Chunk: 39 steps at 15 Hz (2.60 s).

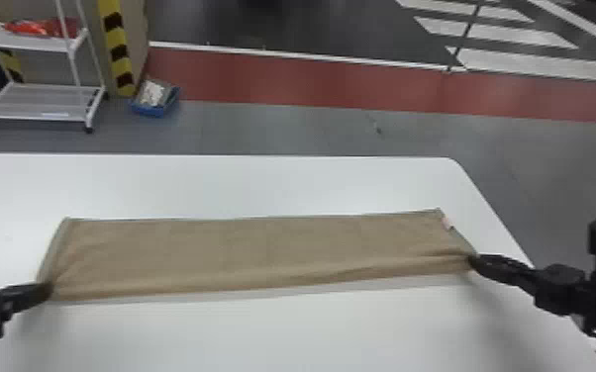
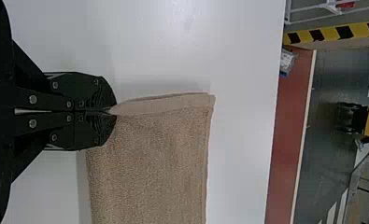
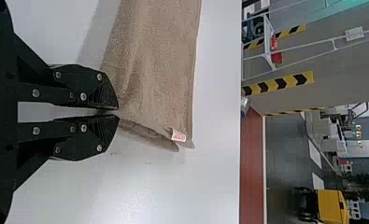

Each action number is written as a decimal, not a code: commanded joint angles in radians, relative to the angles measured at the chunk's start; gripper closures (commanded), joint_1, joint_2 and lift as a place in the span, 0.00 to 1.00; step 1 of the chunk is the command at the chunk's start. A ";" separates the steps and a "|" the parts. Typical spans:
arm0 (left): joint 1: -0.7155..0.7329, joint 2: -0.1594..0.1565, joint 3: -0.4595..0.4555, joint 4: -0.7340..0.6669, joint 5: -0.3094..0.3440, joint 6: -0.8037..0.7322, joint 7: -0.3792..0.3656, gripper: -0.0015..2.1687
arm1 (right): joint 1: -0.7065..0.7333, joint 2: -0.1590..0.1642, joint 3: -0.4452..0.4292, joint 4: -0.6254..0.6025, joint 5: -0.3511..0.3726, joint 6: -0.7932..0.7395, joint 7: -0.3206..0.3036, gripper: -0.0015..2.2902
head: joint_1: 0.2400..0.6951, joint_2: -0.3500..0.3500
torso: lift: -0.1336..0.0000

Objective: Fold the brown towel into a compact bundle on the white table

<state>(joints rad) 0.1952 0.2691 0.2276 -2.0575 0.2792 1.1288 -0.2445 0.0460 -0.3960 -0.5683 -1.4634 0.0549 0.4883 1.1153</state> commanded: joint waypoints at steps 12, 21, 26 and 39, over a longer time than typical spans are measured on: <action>0.050 -0.007 0.030 -0.062 0.000 0.018 -0.004 0.84 | 0.052 0.040 -0.073 -0.069 -0.078 -0.032 -0.002 0.05 | 1.00 0.22 | 0.07; 0.035 -0.008 0.029 -0.065 0.012 0.015 0.001 0.00 | 0.044 0.160 -0.047 -0.190 -0.173 0.002 -0.028 0.05 | 1.00 0.27 | 0.07; -0.053 -0.018 0.032 0.028 0.075 -0.046 0.017 0.02 | 0.043 0.181 0.004 -0.196 -0.171 -0.017 -0.065 0.05 | 1.00 0.35 | 0.07; -0.184 -0.008 -0.013 0.183 -0.005 -0.019 0.016 0.16 | 0.034 0.178 -0.009 -0.193 -0.171 -0.047 -0.063 0.05 | 1.00 0.37 | 0.07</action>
<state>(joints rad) 0.0057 0.2596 0.2092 -1.8690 0.2759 1.1043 -0.2279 0.0818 -0.2187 -0.5805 -1.6580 -0.1181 0.4412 1.0523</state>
